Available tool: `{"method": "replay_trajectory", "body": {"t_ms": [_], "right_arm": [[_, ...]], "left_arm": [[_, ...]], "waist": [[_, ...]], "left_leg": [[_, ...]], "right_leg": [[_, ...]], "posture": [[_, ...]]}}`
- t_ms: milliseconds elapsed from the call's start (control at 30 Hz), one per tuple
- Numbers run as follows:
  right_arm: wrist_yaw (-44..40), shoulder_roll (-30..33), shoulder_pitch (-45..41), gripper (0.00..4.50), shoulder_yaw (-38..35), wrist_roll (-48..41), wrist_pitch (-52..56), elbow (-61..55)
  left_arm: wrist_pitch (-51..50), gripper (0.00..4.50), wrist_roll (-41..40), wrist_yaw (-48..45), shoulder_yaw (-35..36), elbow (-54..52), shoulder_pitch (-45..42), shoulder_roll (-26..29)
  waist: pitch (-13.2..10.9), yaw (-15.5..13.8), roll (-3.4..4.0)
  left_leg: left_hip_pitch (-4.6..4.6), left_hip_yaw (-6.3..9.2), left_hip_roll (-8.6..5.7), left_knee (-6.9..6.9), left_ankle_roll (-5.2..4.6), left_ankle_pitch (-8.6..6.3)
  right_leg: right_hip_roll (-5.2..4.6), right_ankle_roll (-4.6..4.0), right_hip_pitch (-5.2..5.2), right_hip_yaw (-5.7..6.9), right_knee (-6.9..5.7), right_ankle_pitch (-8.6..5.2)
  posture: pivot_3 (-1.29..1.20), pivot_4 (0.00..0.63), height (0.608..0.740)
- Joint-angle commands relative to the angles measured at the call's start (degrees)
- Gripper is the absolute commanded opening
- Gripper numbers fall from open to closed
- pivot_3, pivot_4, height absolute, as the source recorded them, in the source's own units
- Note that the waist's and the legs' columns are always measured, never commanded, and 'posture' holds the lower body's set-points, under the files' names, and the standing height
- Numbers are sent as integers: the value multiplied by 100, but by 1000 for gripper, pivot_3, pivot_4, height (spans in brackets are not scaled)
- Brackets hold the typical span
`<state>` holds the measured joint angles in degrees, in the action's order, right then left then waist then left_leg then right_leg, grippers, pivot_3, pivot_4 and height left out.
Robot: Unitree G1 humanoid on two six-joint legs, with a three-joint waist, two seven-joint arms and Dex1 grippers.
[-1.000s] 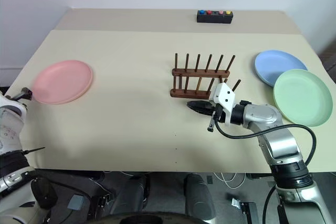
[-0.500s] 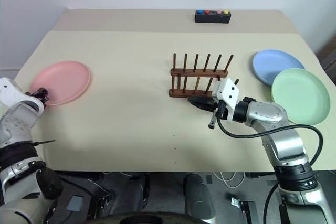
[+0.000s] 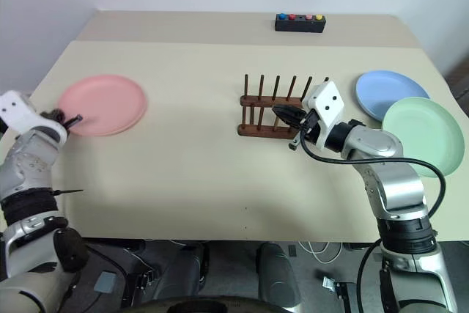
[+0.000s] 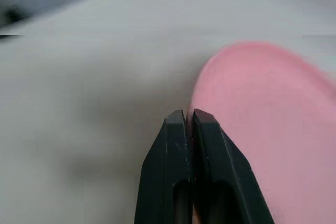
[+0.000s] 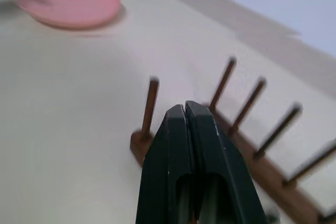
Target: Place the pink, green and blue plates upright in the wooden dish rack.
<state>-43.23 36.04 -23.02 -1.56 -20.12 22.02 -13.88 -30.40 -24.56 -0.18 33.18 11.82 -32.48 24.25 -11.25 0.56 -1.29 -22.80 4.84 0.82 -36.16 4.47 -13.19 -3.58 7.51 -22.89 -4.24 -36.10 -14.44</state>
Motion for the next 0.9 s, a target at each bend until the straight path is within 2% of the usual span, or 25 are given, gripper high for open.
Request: {"method": "replay_trajectory", "body": {"t_ms": [33, 167, 200, 267, 433, 667, 900], "right_arm": [[49, -21, -435, 0, 146, 327, -355, -60], [122, -190, -799, 0, 278, 395, -419, -160], [137, -231, -982, 507, 491, 650, -600, -184], [260, -233, -1329, 1187, 1069, 1568, -1197, -38], [515, -375, -1733, 3722, 1705, 2640, -2064, 400], [629, -663, -1972, 3722, 1934, 3215, -2681, 644], [842, -748, -2051, 3722, 2059, 3830, -3047, 1046]], "left_arm": [[569, 99, 42, -168, -512, -1091, -443, -56], [605, 99, 219, -88, -991, -1432, -665, -188], [621, 0, 402, -88, -1304, -1545, -748, -216], [614, 0, 665, -72, -1803, -1768, -917, -325], [579, 0, 887, 8, -2269, -2070, -1138, -587], [444, 0, 1237, 99, -2813, -2310, -1336, -1024], [240, 0, 1213, -102, -3047, -2539, -1406, -1194]], "waist": [[0, 7, -1], [0, 71, 3], [-1, 81, 5], [-2, 96, 7], [-2, 57, 5], [-2, 39, 6], [-2, 50, 6]], "left_leg": [[0, 0, 0, -1, 1, 0], [7, -2, 0, 13, 0, 0], [10, -2, 0, 18, 0, 0], [6, -3, 0, 18, 0, 0], [-24, -2, 0, 10, 3, 2], [-44, 0, -1, 3, 3, 2], [-44, 1, -2, 5, 3, 2]], "right_leg": [[0, -1, 0, 0, 1, 1], [1, 1, -4, -3, 0, 1], [1, 1, -5, -3, -1, 1], [3, 1, -14, -4, -6, 1], [3, 3, -35, -3, -2, 2], [2, 6, -54, -3, -4, 5], [3, 6, -55, -2, -5, 6]], "posture": [[0, 150, 730], [0, 150, 730], [0, 150, 730], [0, 150, 730], [0, 150, 730], [0, 150, 730], [0, 150, 730]]}}
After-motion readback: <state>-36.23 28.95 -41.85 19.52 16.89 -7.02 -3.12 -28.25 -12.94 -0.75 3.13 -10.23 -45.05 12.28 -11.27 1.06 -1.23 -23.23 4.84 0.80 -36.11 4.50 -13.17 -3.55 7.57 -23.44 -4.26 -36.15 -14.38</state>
